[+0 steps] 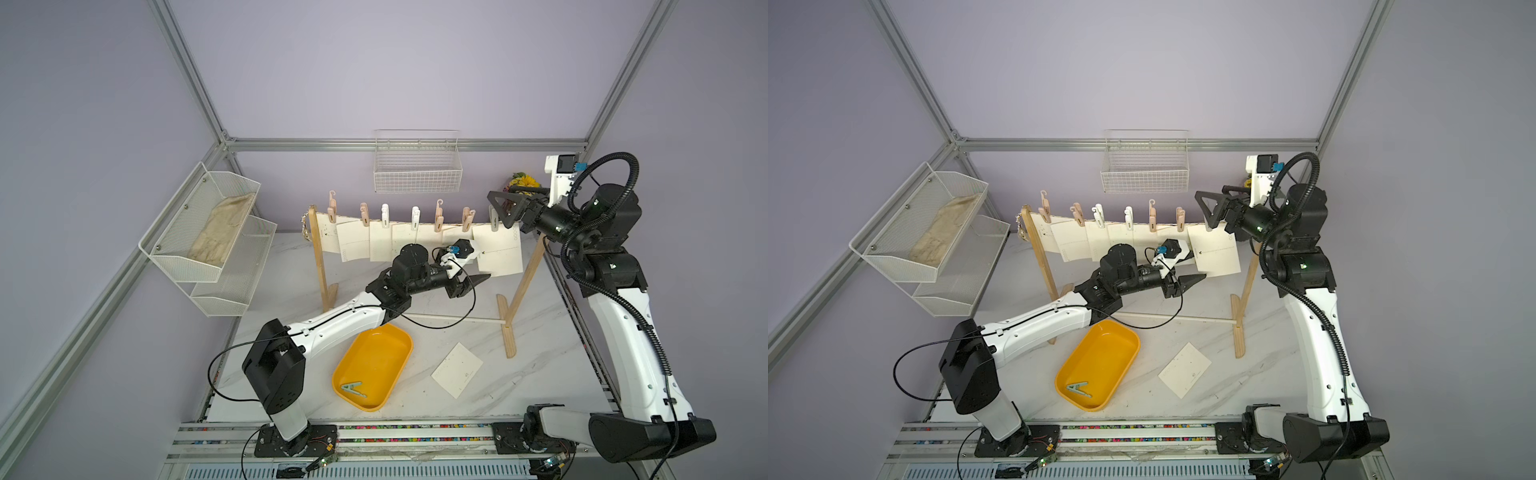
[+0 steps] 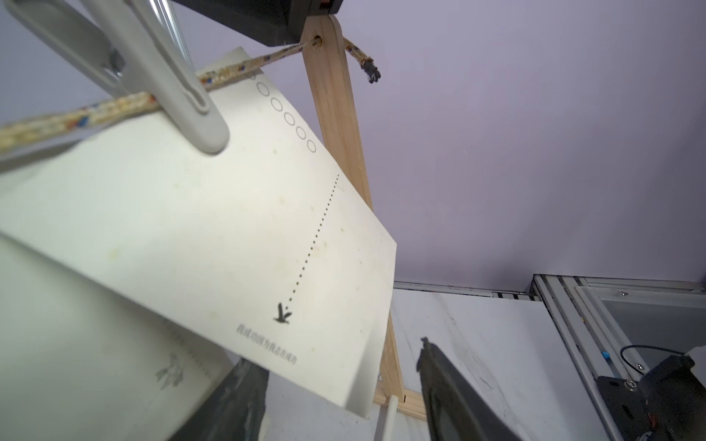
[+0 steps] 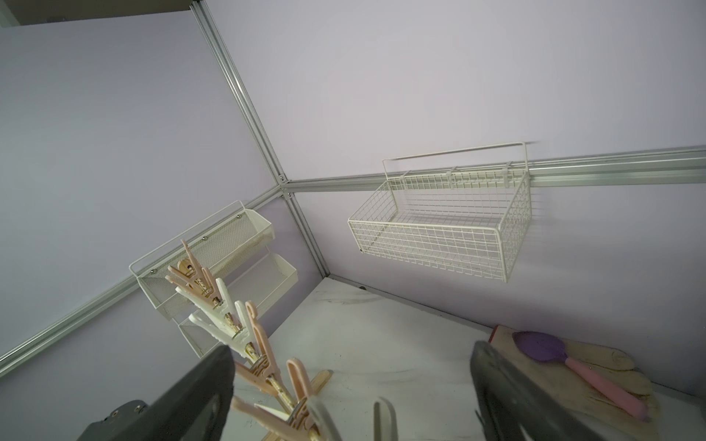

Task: Remove the postcards from the strings
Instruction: Pinch the postcard on the clothesline.

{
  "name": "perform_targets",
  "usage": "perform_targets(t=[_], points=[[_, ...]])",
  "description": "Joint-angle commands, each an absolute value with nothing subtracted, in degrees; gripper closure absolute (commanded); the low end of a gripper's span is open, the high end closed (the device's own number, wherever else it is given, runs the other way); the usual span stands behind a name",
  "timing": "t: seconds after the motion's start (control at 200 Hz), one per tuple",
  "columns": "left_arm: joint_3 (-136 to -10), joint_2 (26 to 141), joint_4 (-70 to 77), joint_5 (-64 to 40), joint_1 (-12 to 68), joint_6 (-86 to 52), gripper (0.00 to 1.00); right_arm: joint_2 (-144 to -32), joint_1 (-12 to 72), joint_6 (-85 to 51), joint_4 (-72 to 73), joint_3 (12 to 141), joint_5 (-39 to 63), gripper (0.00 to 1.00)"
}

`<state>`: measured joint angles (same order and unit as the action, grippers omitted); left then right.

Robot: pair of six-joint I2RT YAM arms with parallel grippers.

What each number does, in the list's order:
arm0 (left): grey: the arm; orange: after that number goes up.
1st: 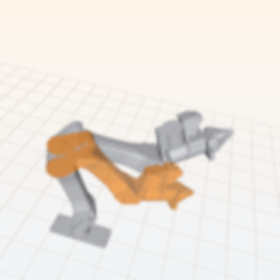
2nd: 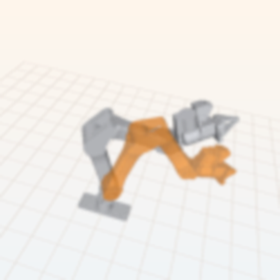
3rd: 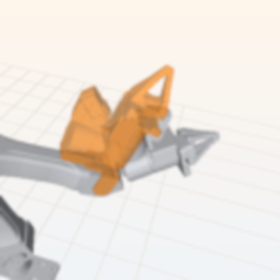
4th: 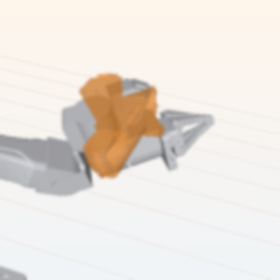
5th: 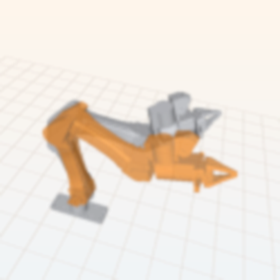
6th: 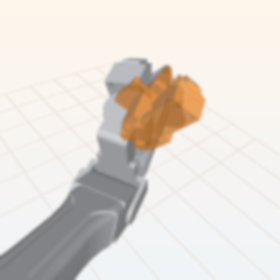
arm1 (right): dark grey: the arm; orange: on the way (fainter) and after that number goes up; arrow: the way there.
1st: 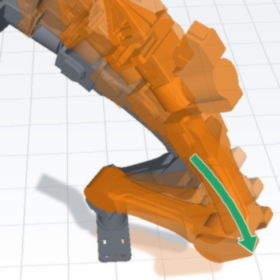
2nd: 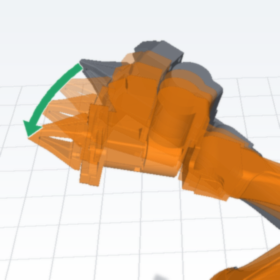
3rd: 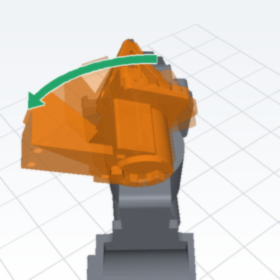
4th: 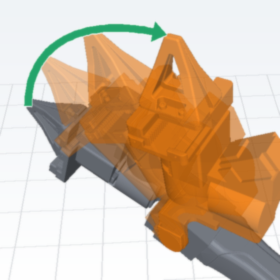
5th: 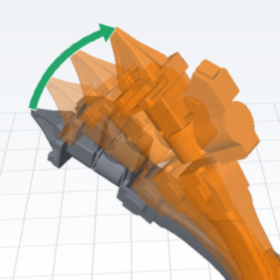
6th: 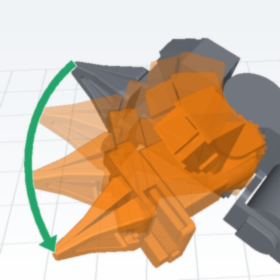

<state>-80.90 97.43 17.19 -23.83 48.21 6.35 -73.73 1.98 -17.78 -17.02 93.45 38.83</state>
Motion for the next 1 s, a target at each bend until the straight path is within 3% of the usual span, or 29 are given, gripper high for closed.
perform_targets(t=[0.0,0.345,0.91,0.995], points=[[-83.25,97.6,20.85,-25.99,47.25,4.51,0.4,-74.26,1.67,-15.15,-19.68,95.7,41.71,0.03],[-82.93,98.94,26.17,-30.12,44.31,-3.07,0.64,-77.07,1.65,-11.91,-26.28,99.22,44.12,0.03],[-83.46,99.75,27.69,-31.39,43.86,-4.35,0.9,-77.43,1.65,-8.52,-31.22,99.66,46.75,0.03],[-83.42,99.84,28.03,-31.38,43.77,-4.72,0.92,-77.52,1.59,-8.19,-32.03,99.83,47.02,0.07]])
